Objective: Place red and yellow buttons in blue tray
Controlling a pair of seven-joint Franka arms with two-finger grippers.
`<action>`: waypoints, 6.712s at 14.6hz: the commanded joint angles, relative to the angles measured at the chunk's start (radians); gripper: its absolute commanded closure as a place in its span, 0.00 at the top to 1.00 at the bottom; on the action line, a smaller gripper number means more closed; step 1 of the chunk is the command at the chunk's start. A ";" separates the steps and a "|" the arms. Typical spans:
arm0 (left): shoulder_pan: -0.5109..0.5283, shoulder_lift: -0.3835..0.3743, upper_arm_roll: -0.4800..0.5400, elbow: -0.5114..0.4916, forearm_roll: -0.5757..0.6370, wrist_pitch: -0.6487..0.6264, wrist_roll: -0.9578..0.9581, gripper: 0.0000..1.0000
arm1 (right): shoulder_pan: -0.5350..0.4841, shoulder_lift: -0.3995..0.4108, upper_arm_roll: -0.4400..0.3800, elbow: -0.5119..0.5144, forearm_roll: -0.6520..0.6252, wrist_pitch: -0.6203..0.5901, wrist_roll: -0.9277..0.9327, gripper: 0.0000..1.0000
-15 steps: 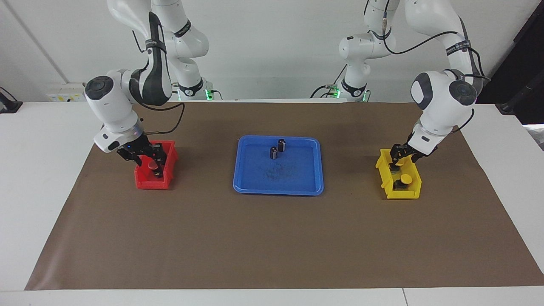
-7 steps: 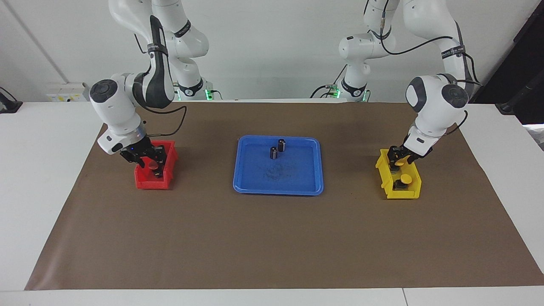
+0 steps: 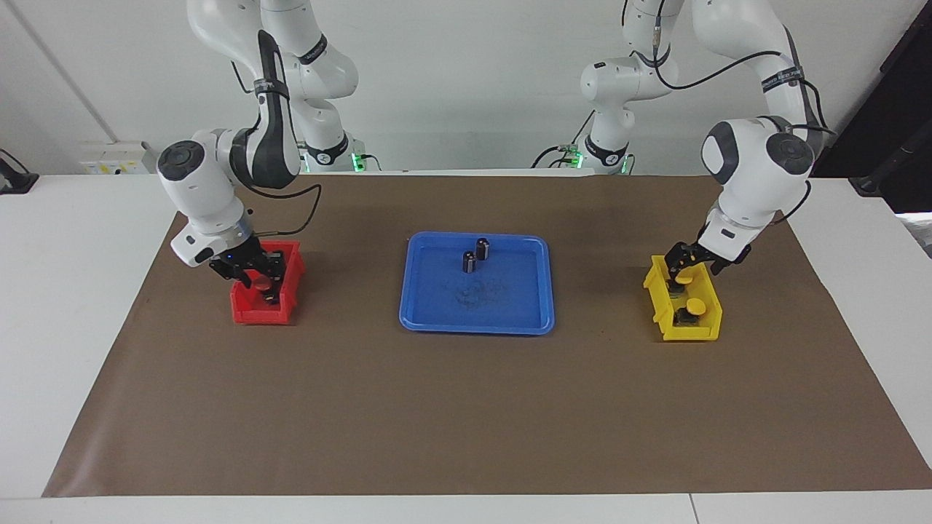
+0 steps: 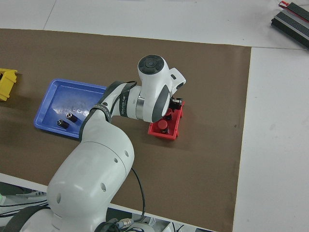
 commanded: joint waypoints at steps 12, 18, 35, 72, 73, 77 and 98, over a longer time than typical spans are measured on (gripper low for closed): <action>0.000 -0.107 0.003 0.169 0.015 -0.262 -0.003 1.00 | 0.114 0.120 0.005 0.502 -0.002 -0.466 0.096 0.16; 0.012 -0.152 0.011 0.112 -0.003 -0.218 -0.023 1.00 | 0.482 0.258 0.007 0.657 0.013 -0.380 0.650 0.15; -0.008 -0.018 0.008 -0.159 -0.003 0.187 -0.021 0.74 | 0.605 0.381 0.009 0.597 0.010 -0.189 0.810 0.79; -0.637 0.149 -0.009 0.166 -0.085 0.083 -0.655 0.09 | -0.009 -0.144 0.004 -0.113 0.012 -0.048 -0.060 0.14; -0.640 0.163 -0.011 0.175 -0.063 0.085 -0.655 0.09 | -0.009 -0.130 0.007 -0.055 0.012 -0.114 -0.060 0.14; -0.641 0.222 -0.009 0.201 -0.058 0.105 -0.656 0.09 | 0.069 -0.080 0.012 0.178 0.013 -0.308 0.037 0.14; -0.300 0.180 0.000 0.272 0.011 -0.191 -0.324 1.00 | 0.444 0.149 0.010 0.447 0.102 -0.170 0.603 0.14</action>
